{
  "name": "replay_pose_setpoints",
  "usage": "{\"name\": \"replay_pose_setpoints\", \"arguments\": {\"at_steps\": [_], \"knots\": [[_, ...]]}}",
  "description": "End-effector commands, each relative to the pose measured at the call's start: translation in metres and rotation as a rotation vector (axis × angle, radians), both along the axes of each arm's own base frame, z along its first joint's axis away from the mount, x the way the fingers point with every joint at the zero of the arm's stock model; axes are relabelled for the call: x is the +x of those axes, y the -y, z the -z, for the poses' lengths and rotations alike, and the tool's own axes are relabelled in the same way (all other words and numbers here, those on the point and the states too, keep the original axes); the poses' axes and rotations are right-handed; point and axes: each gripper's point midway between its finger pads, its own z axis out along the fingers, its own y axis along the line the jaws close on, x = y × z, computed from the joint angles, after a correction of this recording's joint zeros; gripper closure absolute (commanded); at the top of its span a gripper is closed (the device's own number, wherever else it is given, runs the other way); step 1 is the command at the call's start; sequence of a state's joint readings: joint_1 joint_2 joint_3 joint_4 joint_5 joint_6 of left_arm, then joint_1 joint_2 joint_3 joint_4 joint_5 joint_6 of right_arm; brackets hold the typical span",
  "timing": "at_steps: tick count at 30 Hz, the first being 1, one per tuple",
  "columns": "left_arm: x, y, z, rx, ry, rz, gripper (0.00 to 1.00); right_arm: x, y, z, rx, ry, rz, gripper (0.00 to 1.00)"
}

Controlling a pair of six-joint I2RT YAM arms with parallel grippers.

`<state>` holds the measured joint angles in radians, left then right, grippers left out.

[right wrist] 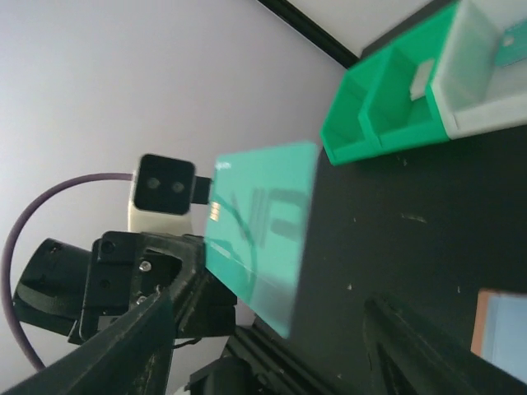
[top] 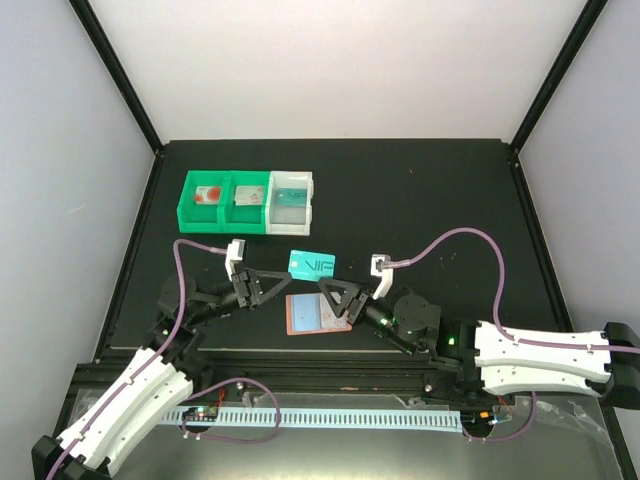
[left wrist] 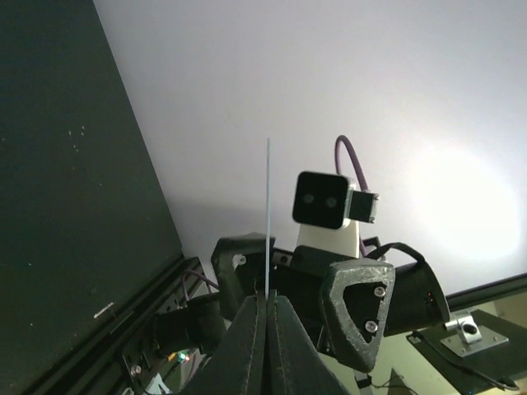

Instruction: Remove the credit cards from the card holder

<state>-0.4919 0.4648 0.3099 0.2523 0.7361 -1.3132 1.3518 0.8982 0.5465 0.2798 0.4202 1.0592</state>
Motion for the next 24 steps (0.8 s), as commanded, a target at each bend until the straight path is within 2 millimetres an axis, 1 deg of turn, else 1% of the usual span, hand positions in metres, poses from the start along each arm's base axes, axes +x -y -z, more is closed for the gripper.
{"name": "replay_pose_setpoints", "arguments": {"at_steps": [1, 4, 5, 6, 8, 11, 15, 17, 21, 24], "knots": [[0.011, -0.007, -0.001, 0.018, 0.022, -0.081, 0.98, 0.000, 0.011, 0.011, -0.068, -0.018, 0.022, 0.27], [0.019, -0.009, -0.001, 0.047, 0.028, -0.121, 0.98, 0.000, 0.021, 0.018, -0.118, -0.015, 0.035, 0.04], [0.021, -0.009, -0.001, 0.056, 0.030, -0.133, 0.98, 0.000, 0.025, 0.019, -0.134, -0.010, 0.036, 0.01], [0.024, -0.010, -0.003, 0.066, 0.036, -0.147, 0.98, 0.000, 0.028, 0.020, -0.147, -0.005, 0.037, 0.00], [0.033, -0.011, 0.001, 0.113, 0.017, -0.181, 0.98, -0.001, 0.033, 0.022, -0.164, -0.001, 0.040, 0.00], [0.045, -0.011, 0.000, 0.161, 0.029, -0.207, 0.98, -0.001, 0.041, 0.030, -0.187, -0.004, 0.050, 0.00], [0.069, -0.016, 0.015, 0.289, -0.005, -0.258, 0.98, -0.002, 0.048, 0.033, -0.182, -0.002, 0.052, 0.00], [0.084, -0.024, 0.021, 0.344, -0.016, -0.287, 0.98, -0.004, 0.049, 0.030, -0.177, 0.012, 0.038, 0.00], [0.118, -0.049, 0.029, 0.446, -0.022, -0.385, 0.99, -0.006, 0.052, 0.023, -0.186, 0.039, 0.030, 0.00], [0.142, -0.062, 0.040, 0.511, -0.049, -0.426, 0.98, -0.005, 0.053, 0.018, -0.199, 0.061, 0.032, 0.00]]}}
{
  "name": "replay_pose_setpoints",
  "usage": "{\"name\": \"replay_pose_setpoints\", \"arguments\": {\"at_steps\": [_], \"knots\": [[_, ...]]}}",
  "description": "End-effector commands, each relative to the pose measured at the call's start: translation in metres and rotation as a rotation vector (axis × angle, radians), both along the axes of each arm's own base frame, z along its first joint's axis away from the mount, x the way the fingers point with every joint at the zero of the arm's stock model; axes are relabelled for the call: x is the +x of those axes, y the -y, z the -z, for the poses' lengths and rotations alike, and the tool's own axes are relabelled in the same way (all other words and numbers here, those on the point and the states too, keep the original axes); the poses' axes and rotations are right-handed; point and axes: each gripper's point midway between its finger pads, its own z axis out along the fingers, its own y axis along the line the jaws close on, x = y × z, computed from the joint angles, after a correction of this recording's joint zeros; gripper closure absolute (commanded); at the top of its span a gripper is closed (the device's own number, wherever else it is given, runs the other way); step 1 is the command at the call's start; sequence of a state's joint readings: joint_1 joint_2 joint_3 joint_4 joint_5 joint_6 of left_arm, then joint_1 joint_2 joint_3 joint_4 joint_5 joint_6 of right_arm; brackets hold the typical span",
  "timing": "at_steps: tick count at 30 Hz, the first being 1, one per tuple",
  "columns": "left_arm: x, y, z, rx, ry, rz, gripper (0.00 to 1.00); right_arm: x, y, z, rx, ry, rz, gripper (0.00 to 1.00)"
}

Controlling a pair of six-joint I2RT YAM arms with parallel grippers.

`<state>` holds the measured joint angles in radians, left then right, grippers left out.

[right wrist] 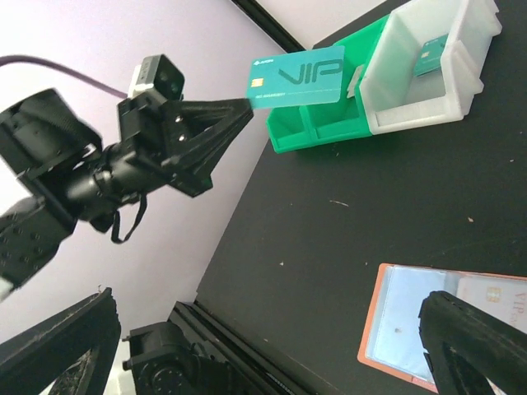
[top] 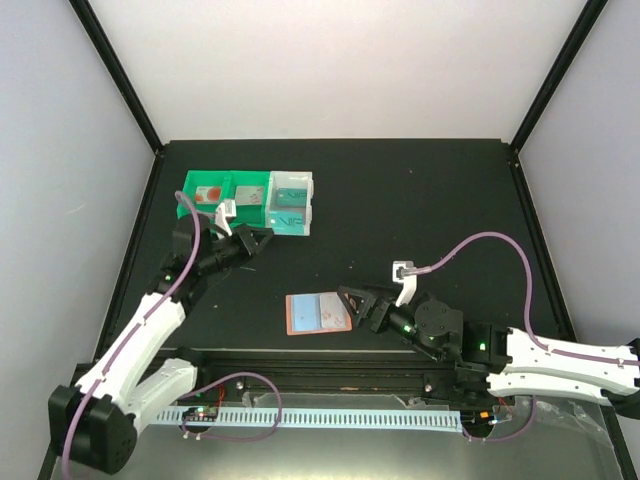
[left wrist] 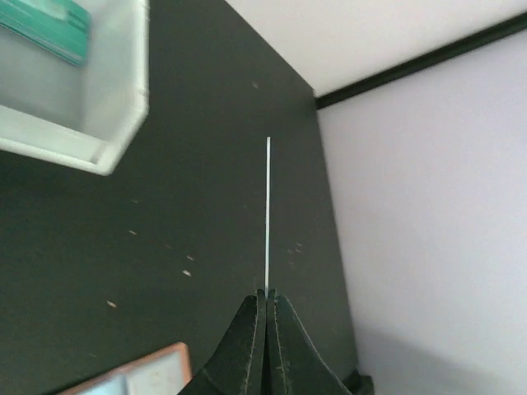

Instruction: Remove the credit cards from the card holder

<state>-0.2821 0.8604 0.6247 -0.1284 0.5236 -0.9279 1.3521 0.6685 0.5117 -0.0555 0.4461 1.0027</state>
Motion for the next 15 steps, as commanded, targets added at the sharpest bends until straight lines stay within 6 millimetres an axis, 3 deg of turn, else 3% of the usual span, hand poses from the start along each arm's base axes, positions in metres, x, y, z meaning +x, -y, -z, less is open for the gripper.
{"name": "replay_pose_setpoints", "arguments": {"at_steps": [1, 15], "knots": [[0.031, -0.020, 0.004, 0.134, 0.020, -0.049, 0.98, 0.002, 0.005, -0.008, -0.033, 0.048, 0.010, 0.00], [0.126, -0.031, 0.046, 0.318, -0.058, -0.111, 0.98, 0.001, -0.004, -0.013, -0.055, 0.073, -0.013, 0.00]]}}
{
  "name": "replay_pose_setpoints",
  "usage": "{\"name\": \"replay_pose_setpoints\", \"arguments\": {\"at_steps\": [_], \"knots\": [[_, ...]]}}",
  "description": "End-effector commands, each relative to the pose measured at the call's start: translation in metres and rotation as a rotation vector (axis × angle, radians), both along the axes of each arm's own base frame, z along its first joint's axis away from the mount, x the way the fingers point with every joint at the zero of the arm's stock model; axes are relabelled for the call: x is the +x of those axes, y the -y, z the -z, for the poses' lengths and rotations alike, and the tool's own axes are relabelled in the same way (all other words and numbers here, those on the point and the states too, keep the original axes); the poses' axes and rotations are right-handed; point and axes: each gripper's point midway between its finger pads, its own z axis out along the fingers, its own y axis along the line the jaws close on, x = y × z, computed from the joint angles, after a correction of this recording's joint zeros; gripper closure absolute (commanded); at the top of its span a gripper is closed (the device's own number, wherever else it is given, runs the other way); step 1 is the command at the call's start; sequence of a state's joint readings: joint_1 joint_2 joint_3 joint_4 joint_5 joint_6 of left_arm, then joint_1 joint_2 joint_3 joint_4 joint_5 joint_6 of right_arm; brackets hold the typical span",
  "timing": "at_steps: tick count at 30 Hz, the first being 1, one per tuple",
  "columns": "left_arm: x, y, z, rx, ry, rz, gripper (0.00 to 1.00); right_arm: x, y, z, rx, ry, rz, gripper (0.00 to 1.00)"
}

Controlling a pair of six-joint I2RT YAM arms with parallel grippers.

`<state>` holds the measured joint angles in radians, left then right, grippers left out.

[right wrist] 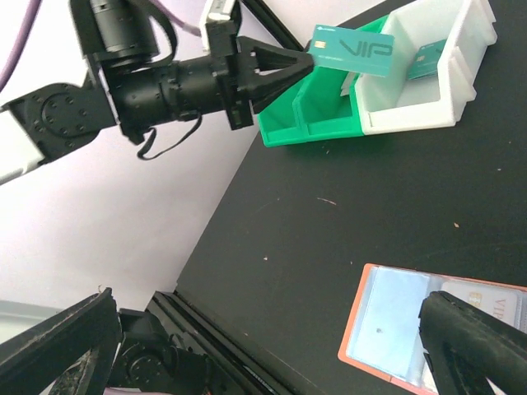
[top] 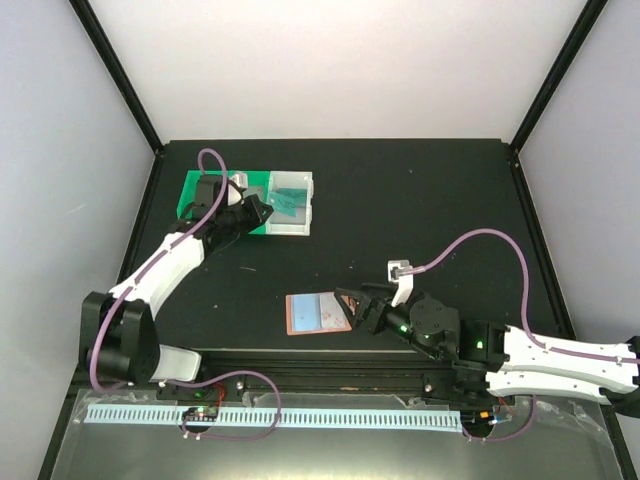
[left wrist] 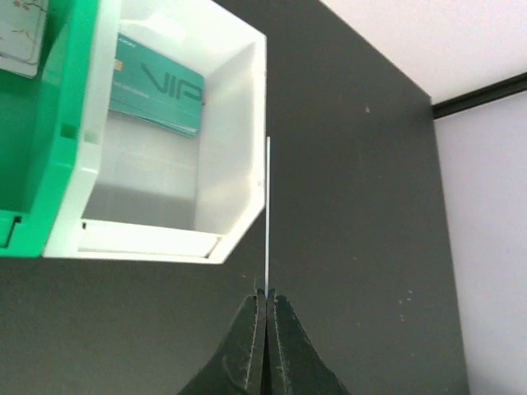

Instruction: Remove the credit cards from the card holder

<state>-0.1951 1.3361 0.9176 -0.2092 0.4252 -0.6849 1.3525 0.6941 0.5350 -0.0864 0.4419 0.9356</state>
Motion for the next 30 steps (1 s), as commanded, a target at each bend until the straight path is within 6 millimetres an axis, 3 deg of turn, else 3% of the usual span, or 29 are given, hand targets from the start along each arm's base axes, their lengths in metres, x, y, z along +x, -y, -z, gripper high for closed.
{"name": "replay_pose_setpoints", "arguments": {"at_steps": [1, 14, 30], "knots": [[0.032, -0.007, 0.004, 0.058, 0.032, -0.037, 0.98, 0.001, -0.003, -0.016, 0.018, 0.030, 0.003, 0.00], [0.103, 0.000, 0.043, 0.068, -0.033, -0.052, 0.98, 0.005, -0.005, -0.015, -0.023, 0.039, 0.018, 0.00], [0.148, 0.005, 0.067, 0.076, -0.059, -0.072, 0.98, 0.011, -0.004, -0.019, -0.055, 0.064, 0.054, 0.00]]}}
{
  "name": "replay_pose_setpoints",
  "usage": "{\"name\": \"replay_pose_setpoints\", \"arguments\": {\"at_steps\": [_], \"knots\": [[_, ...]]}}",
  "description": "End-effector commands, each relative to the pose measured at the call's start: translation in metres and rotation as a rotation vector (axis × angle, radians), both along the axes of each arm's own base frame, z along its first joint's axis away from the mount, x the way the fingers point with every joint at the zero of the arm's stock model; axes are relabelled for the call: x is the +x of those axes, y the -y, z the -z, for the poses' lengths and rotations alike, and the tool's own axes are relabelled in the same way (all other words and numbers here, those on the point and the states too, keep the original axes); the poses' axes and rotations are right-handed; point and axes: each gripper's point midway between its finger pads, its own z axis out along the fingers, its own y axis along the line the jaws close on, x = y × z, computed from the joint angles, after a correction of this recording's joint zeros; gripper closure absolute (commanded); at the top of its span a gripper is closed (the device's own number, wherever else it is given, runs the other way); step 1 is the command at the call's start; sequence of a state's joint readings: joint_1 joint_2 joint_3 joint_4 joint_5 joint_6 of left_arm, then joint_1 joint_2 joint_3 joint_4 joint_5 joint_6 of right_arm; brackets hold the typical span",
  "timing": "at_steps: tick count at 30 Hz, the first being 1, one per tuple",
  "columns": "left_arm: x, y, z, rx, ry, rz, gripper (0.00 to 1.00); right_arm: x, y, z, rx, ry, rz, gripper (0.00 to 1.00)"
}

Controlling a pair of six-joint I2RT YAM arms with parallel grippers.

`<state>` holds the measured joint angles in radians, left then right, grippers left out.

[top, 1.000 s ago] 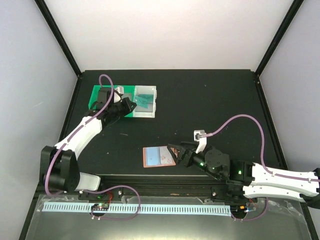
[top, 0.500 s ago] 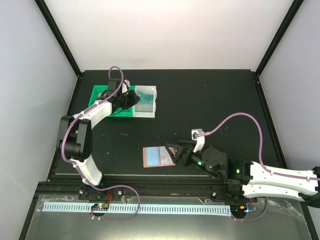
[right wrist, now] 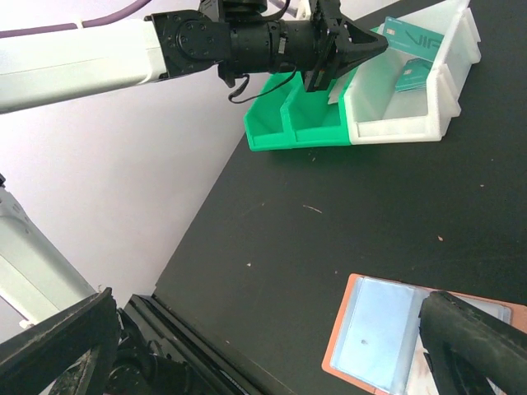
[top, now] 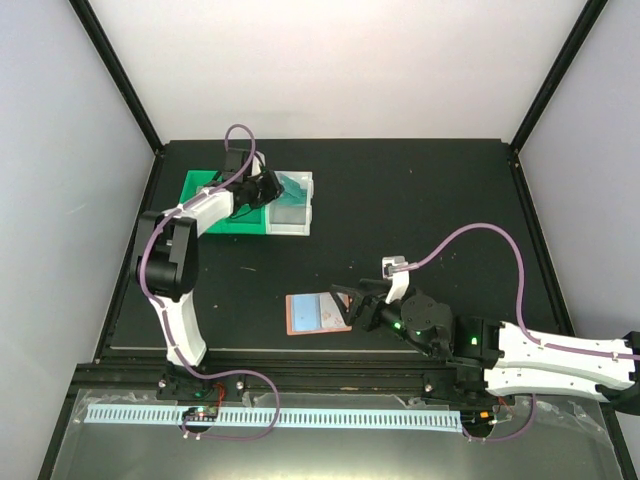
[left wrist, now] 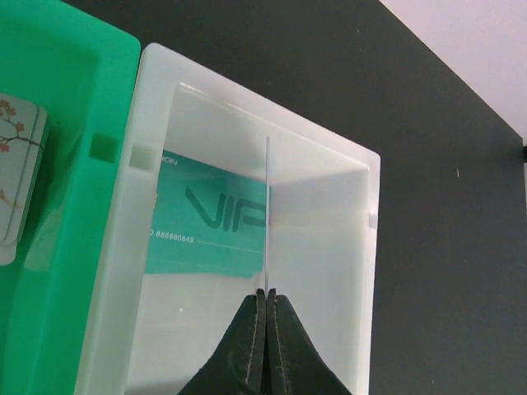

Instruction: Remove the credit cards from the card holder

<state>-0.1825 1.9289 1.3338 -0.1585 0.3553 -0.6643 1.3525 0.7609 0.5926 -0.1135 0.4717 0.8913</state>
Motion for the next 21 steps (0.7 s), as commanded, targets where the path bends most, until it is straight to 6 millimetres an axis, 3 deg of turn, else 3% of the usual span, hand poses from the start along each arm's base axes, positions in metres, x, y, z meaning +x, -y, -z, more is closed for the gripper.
{"name": "replay_pose_setpoints", "arguments": {"at_steps": [1, 21], "knots": [[0.020, -0.001, -0.010, -0.003, 0.045, -0.013, 0.98, 0.005, 0.003, -0.015, 0.008, 0.032, 0.036, 0.00], [0.026, 0.004, 0.014, 0.048, -0.004, 0.019, 0.93, 0.008, 0.011, -0.014, 0.019, 0.033, 0.066, 0.00]]}}
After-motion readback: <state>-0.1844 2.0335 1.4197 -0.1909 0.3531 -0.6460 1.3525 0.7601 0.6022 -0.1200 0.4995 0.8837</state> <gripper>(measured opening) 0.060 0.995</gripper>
